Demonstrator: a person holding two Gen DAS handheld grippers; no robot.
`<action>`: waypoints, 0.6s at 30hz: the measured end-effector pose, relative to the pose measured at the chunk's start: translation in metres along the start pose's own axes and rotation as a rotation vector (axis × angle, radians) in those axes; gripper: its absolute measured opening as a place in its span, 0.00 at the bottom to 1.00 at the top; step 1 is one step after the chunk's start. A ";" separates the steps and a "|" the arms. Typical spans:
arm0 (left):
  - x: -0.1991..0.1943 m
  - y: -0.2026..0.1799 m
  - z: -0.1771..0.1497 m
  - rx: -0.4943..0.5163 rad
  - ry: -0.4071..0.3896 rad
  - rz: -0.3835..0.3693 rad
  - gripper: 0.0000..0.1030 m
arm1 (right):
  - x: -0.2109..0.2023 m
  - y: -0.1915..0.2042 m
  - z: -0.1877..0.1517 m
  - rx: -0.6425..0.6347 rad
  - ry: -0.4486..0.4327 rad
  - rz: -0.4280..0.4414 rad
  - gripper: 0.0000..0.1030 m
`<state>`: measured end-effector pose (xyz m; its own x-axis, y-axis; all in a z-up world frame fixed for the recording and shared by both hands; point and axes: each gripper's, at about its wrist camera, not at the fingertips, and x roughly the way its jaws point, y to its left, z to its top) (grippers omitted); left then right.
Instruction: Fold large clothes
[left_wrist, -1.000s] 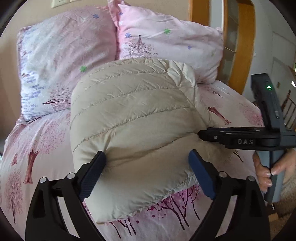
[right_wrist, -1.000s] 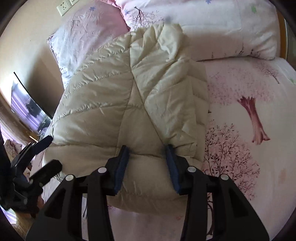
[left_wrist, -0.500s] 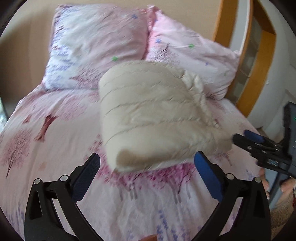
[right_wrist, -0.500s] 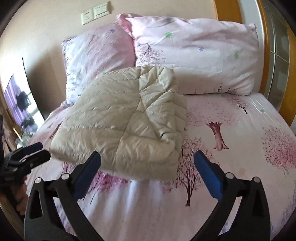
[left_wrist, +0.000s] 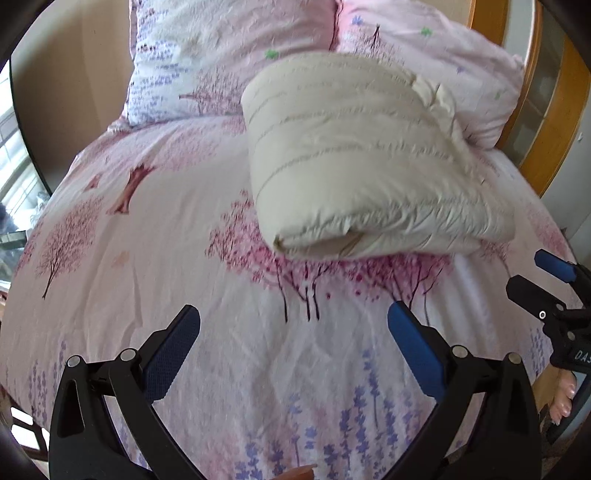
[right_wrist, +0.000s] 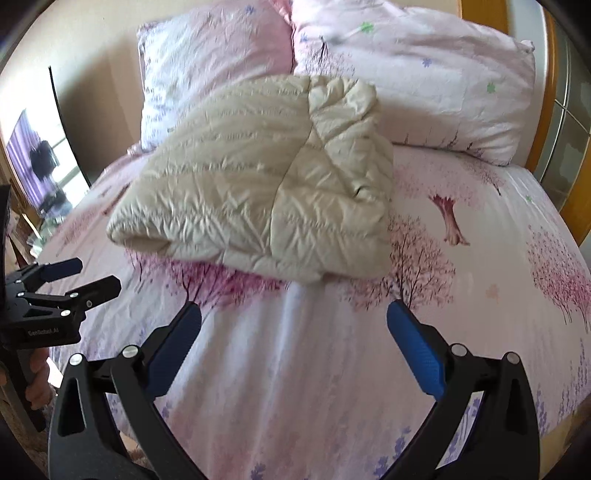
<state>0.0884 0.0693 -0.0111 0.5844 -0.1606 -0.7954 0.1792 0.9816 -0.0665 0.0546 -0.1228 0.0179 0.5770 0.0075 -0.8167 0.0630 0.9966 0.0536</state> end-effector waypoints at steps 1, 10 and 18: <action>0.001 0.000 0.000 0.001 0.009 0.004 0.99 | 0.002 0.001 -0.001 -0.002 0.013 -0.001 0.98; 0.011 0.000 -0.001 0.011 0.082 0.057 0.99 | 0.011 0.004 -0.004 -0.018 0.073 -0.024 0.98; 0.013 0.001 0.000 0.007 0.098 0.054 0.99 | 0.016 0.001 -0.004 -0.008 0.091 -0.029 0.98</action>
<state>0.0961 0.0678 -0.0220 0.5131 -0.0959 -0.8529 0.1548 0.9878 -0.0180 0.0605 -0.1211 0.0025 0.4991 -0.0139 -0.8664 0.0715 0.9971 0.0252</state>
